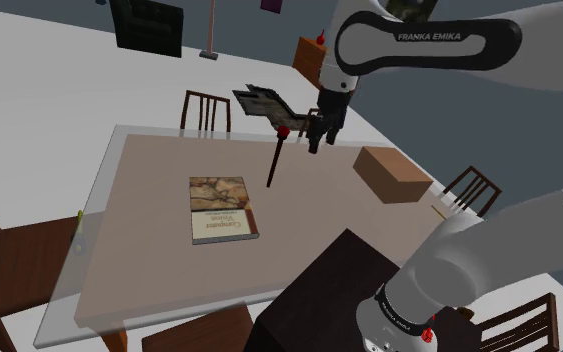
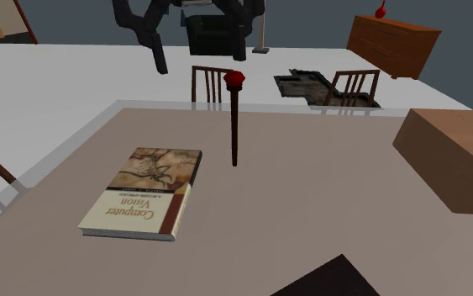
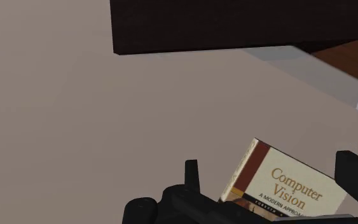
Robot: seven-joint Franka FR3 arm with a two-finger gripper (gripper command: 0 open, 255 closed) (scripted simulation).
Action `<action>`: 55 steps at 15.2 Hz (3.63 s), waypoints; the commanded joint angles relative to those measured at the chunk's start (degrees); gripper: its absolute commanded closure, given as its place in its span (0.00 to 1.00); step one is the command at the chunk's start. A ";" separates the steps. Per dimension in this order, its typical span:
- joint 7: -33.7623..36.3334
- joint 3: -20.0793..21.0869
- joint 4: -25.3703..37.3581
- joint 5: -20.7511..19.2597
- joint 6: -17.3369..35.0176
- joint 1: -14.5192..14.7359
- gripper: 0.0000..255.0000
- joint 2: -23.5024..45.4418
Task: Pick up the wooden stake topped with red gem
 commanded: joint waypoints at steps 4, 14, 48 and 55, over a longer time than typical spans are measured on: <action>-1.39 -1.27 5.77 -2.46 4.42 -1.36 0.00 9.35; -3.64 -3.44 23.12 -5.81 9.14 -3.51 0.00 29.50; -5.58 -4.79 41.67 -7.00 8.65 -5.09 1.00 45.91; -6.35 -4.80 46.03 -6.84 3.65 -5.03 1.00 45.21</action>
